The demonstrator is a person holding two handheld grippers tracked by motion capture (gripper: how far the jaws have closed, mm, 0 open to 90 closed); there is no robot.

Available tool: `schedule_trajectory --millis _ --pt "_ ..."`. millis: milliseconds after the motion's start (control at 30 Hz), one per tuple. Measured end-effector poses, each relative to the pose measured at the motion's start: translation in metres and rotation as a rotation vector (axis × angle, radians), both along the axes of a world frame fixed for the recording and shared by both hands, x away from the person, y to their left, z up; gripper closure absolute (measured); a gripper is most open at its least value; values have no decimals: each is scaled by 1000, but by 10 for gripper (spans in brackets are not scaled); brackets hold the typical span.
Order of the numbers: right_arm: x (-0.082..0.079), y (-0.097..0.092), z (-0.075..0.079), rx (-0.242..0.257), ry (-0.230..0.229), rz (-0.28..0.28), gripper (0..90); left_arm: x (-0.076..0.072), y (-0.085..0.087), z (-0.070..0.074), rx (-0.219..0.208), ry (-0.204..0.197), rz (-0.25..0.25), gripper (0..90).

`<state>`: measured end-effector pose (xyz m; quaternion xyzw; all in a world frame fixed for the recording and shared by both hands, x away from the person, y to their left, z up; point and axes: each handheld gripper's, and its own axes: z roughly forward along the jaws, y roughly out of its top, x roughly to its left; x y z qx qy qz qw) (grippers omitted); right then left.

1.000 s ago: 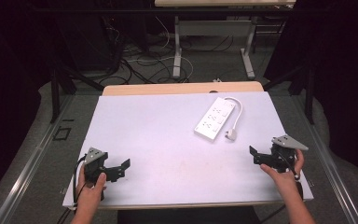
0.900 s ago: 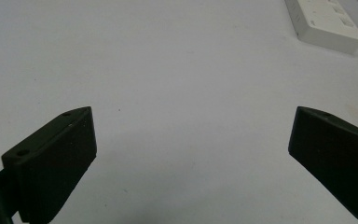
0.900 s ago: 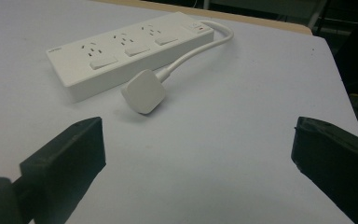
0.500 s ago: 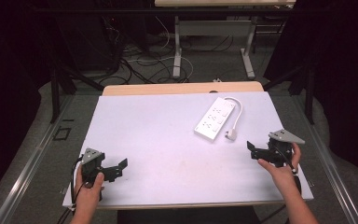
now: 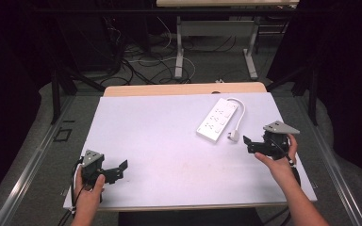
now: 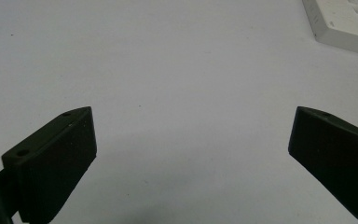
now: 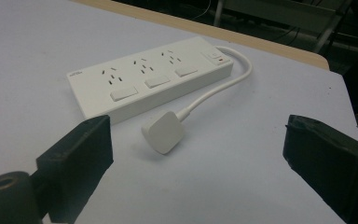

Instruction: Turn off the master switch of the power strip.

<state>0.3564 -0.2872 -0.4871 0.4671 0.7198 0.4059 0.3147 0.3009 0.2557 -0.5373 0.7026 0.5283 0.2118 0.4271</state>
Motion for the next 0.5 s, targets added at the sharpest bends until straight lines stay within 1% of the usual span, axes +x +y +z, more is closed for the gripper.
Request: schedule_trajectory --millis 33,100,167,200,367,400,433,500 --pt "2 1 1 -11 -7 7 81 0 0 0 -1 -1 0 10" --pt "4 3 3 -15 0 13 85 0 0 0 -1 0 -1 10" --pt "5 4 4 -14 -4 6 88 0 0 0 -1 1 -5 10" --pt "8 5 6 -13 8 15 101 0 0 0 -2 2 -7 10" --pt "14 8 11 -8 15 18 148 0 -1 -1 -11 4 -10 10" --pt "16 8 12 -9 16 21 148 0 -1 -1 -11 5 -10 10" --pt "18 9 15 -9 30 19 148 0 -1 -1 -12 4 -9 10" --pt "20 9 17 -4 29 21 148 0 -1 -1 -14 6 -11 10"
